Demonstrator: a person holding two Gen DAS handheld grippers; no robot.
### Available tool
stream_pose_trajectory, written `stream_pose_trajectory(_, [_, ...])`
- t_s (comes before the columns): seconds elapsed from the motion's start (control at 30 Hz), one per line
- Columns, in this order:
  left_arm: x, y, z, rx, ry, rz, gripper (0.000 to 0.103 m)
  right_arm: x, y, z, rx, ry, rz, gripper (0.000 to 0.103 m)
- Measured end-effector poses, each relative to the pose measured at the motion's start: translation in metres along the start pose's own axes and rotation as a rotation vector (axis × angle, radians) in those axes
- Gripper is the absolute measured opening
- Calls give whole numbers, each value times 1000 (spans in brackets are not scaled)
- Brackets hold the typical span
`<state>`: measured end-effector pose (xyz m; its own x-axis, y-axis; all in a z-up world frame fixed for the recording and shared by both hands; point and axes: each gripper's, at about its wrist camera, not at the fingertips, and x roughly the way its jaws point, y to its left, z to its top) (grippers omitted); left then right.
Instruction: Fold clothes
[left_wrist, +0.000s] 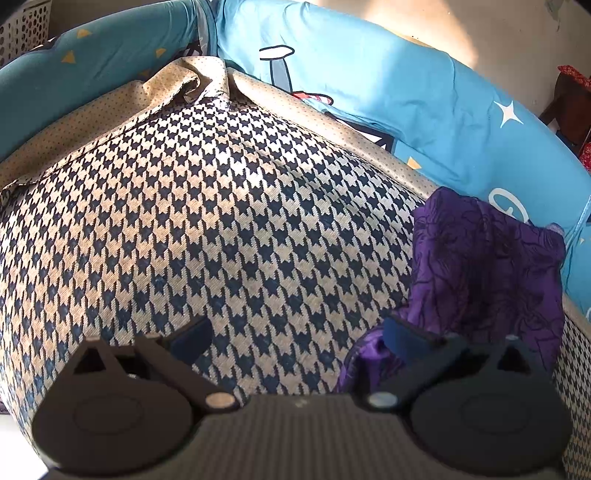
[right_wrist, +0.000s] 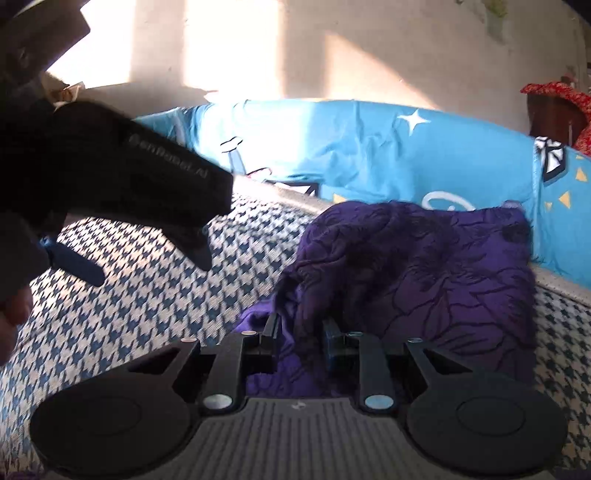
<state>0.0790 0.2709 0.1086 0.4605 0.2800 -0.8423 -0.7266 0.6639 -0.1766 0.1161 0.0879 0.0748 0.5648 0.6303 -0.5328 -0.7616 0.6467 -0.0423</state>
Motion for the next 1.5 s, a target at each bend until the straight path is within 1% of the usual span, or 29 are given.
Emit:
stream_pose_trajectory(0.03, [0, 0, 0, 1, 0, 0, 103, -1, 0, -1, 0, 7, 5, 26])
stream_pose_trajectory(0.17, [-1, -4, -1, 19, -3, -2, 103, -3, 2, -4, 0, 35, 26, 36])
stream_pose_trajectory(0.33, [-3, -13, -8, 81, -26, 13, 103, -6, 4, -8, 1, 70, 52, 36])
stream_pose_trajectory(0.4, [-3, -15, -14, 112, -35, 18, 103, -15, 0, -7, 22, 86, 9, 36])
stream_pose_trajectory(0.53, [-3, -18, -31, 187, -26, -32, 103, -35, -14, -14, 103, 129, -70, 37])
stream_pose_trajectory(0.63, [-7, -20, -48, 254, -34, -45, 103, -52, -26, -22, 175, 169, -122, 38])
stream_pose_trajectory(0.83, [-18, -15, -86, 353, -36, -78, 103, -97, -44, -42, 292, 186, -236, 44])
stream_pose_trajectory(0.97, [-26, -12, -112, 419, -36, -99, 103, -126, -52, -58, 357, 192, -312, 45])
stream_pose_trajectory(1.03, [-30, -10, -124, 448, -37, -110, 103, -139, -51, -65, 375, 191, -337, 45])
stream_pose_trajectory(1.1, [-34, -7, -134, 450, -39, -119, 103, -149, -50, -70, 379, 194, -350, 47])
stream_pose_trajectory(1.17, [-38, -4, -145, 453, -41, -128, 103, -158, -50, -76, 383, 195, -357, 54])
stream_pose_trajectory(1.3, [-46, 1, -165, 458, -46, -146, 103, -178, -52, -89, 395, 187, -359, 54])
stream_pose_trajectory(1.4, [-52, 6, -176, 472, -60, -137, 103, -193, -57, -99, 412, 180, -361, 54])
stream_pose_trajectory(1.5, [-52, 12, -187, 480, -46, -126, 103, -206, -67, -107, 445, 165, -363, 54])
